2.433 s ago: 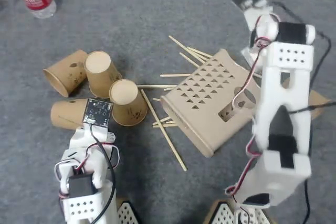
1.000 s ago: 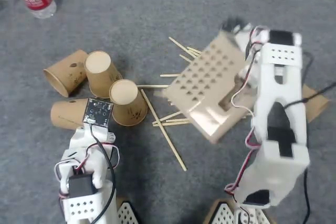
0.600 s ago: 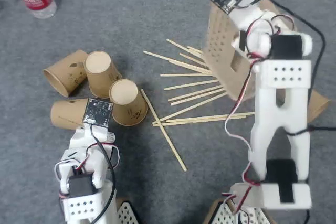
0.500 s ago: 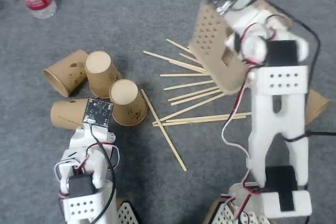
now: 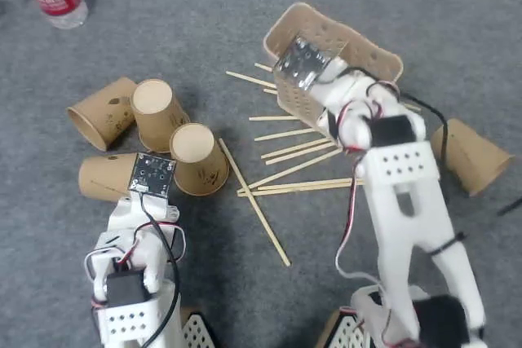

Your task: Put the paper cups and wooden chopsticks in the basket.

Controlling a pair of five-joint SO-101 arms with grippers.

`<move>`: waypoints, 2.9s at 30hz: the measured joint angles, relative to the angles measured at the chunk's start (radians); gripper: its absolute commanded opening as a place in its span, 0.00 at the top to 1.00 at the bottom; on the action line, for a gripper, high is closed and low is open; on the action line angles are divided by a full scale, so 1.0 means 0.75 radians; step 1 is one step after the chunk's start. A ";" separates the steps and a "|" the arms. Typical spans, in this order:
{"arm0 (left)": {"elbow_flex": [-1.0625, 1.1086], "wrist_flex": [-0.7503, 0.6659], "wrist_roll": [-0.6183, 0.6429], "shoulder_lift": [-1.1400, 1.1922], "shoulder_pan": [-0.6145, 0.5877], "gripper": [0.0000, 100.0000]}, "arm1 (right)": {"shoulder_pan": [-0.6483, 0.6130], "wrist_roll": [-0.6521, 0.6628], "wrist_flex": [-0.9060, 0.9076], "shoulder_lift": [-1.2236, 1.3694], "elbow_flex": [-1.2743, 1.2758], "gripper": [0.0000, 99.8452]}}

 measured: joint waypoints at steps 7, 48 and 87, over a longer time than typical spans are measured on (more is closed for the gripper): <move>0.000 0.000 0.000 0.000 0.000 0.98 | -0.057 -0.004 0.092 -0.211 0.018 0.89; 0.000 0.000 0.000 0.000 0.000 0.98 | 0.675 -0.495 0.726 -0.286 -0.786 0.72; 0.000 0.000 0.000 0.000 0.000 0.98 | 1.066 -0.827 -0.323 0.315 0.417 0.96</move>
